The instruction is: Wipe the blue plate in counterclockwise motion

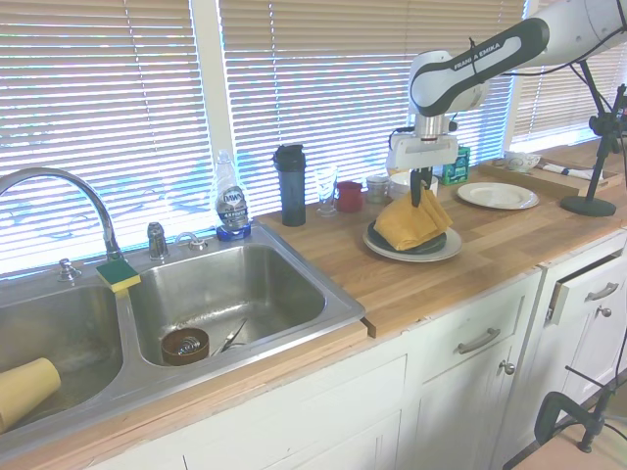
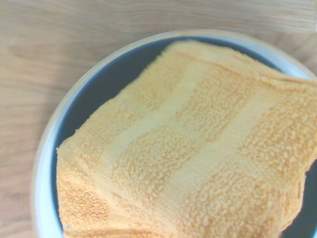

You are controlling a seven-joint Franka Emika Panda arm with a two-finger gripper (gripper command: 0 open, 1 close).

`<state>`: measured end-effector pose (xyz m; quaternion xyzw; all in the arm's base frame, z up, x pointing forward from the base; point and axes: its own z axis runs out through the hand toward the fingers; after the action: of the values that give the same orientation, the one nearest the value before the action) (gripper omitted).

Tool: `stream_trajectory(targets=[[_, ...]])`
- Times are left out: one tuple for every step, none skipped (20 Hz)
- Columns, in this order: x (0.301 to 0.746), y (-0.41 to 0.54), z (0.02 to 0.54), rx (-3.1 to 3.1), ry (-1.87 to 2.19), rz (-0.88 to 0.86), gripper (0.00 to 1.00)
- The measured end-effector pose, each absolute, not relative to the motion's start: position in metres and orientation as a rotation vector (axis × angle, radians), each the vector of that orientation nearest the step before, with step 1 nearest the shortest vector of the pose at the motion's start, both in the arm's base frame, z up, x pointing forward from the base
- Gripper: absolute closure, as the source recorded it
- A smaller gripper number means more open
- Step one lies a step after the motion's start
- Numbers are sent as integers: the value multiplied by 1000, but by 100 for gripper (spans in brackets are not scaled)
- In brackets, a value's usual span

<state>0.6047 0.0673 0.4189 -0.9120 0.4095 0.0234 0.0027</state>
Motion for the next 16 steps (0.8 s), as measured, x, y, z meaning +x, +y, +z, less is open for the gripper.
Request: stream_trajectory(targets=[[608, 66, 416, -2859, 1291, 78, 100], [610, 66, 412, -2858, 1296, 85, 100], [612, 67, 408, -2858, 1303, 92, 100], [613, 70, 404, -2857, 1309, 99, 100], [613, 73, 400, -2859, 1314, 105, 100], [613, 78, 397, -2862, 1317, 111, 100], [613, 83, 394, -2866, 1316, 116, 100], [612, 88, 391, -2869, 1314, 121, 100], [612, 93, 388, -2873, 1312, 125, 100], [612, 96, 385, -2876, 1312, 128, 100], [612, 98, 381, -2878, 1316, 132, 100], [613, 100, 378, -2879, 1320, 134, 100], [614, 101, 373, -2880, 1323, 139, 100], [614, 100, 369, -2880, 1326, 144, 100], [615, 99, 366, -2881, 1330, 149, 100], [616, 98, 363, -2880, 1336, 153, 100]])
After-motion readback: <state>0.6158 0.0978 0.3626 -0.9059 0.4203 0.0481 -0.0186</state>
